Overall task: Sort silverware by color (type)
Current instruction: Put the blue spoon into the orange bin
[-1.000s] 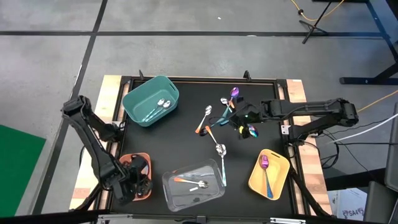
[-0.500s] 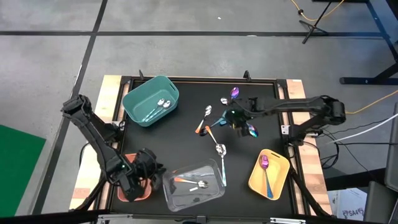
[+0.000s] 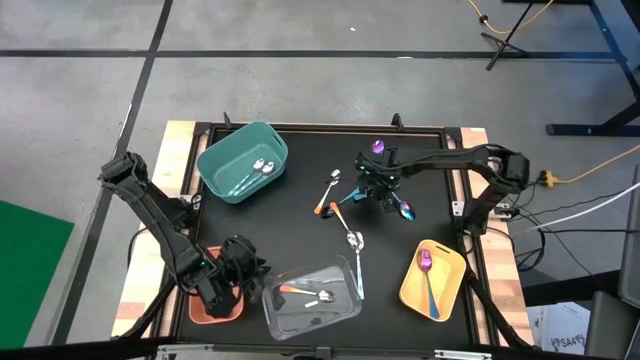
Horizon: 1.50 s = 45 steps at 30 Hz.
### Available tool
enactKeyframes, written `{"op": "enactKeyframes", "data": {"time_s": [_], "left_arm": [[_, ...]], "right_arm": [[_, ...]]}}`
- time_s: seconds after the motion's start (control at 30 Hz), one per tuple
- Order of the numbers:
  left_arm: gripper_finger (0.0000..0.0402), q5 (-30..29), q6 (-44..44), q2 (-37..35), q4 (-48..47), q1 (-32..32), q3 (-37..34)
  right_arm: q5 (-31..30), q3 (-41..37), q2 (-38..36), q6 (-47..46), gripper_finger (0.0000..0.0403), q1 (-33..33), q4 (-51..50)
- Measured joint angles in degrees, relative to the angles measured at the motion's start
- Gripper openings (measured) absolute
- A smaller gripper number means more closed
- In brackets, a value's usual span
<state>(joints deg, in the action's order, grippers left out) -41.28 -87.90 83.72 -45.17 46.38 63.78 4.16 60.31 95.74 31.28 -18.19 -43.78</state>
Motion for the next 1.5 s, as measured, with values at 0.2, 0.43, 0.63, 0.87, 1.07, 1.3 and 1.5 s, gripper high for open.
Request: {"op": "enactKeyframes", "data": {"time_s": [0.2,0.43,0.63,0.87,1.07,1.3,1.5], "left_arm": [[0.0117,0.0,0.0,0.0,0.0,0.0,0.0],[0.0117,0.0,0.0,0.0,0.1,0.0,0.0],[0.0117,0.0,0.0,0.0,0.3,0.0,0.0],[0.0117,0.0,0.0,0.0,0.3,0.0,0.0],[0.0117,0.0,0.0,0.0,0.3,0.0,0.0],[0.0117,0.0,0.0,0.0,0.3,0.0,0.0],[0.0117,-0.3,0.0,0.1,0.4,0.0,0.0]], "right_arm": [[0.0,0.0,3.1,3.7,0.0113,0.1,2.5],[-2.7,0.0,4.5,3.7,0.0113,0.2,4.6],[-3.6,0.0,4.5,3.7,0.0113,0.2,4.6],[-3.5,0.0,4.5,5.2,0.0113,-0.3,3.5],[-3.1,0.0,4.5,6.2,0.0113,-1.8,3.3],[-1.5,0.0,4.8,6.8,0.0113,-2.1,3.5],[-1.6,0.0,6.5,8.0,0.0113,-2.1,3.6]]}}
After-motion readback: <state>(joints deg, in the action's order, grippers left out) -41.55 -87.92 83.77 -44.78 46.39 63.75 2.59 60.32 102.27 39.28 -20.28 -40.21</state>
